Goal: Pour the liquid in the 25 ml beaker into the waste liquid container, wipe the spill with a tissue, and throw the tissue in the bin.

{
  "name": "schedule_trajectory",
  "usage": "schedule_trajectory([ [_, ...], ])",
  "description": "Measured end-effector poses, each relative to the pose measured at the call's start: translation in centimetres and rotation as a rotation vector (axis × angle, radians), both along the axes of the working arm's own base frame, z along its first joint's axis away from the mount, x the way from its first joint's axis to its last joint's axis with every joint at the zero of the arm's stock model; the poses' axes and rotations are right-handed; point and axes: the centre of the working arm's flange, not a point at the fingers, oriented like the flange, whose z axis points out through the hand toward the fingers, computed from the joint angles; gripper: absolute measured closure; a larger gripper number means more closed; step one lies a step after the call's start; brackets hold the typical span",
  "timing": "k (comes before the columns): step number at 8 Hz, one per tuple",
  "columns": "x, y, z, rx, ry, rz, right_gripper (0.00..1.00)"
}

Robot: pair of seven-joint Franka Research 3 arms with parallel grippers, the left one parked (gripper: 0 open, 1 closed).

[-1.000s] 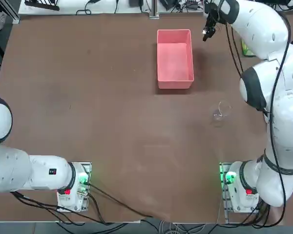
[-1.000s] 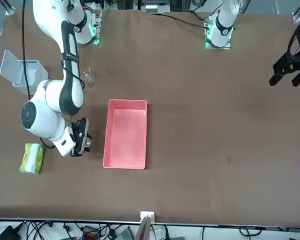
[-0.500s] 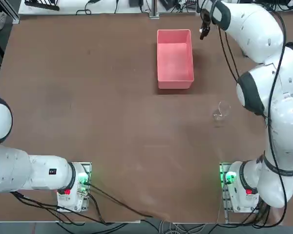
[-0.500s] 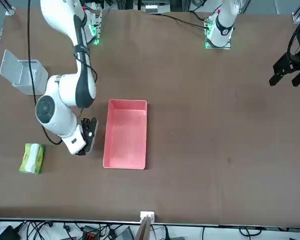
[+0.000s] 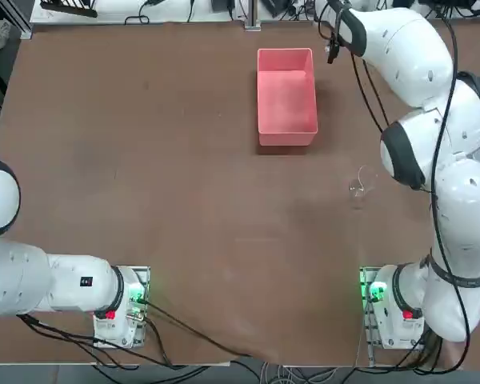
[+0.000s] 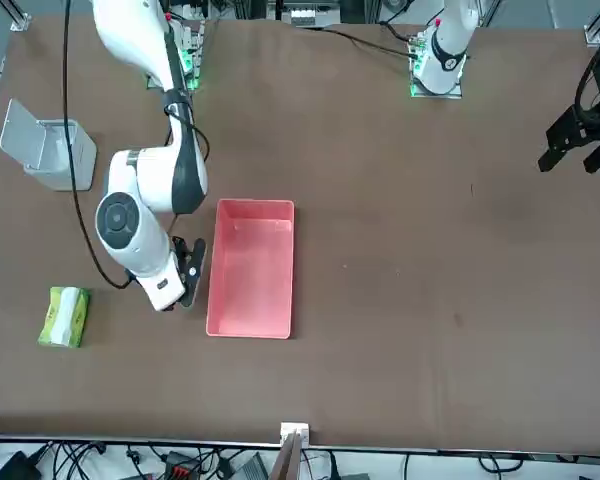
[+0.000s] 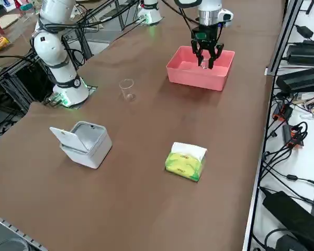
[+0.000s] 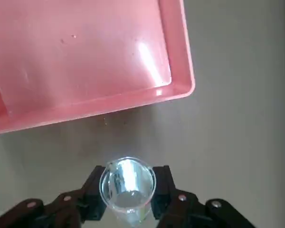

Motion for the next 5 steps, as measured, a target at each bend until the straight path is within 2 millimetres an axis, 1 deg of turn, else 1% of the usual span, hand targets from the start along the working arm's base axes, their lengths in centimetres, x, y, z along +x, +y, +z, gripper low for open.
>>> schedule_trajectory([
  [2,0.1,1.4,0.6,-0.062,-0.021,-0.009,0.52],
  [5,-0.2,3.5,0.9,-0.164,-0.048,-0.008,0.52],
])
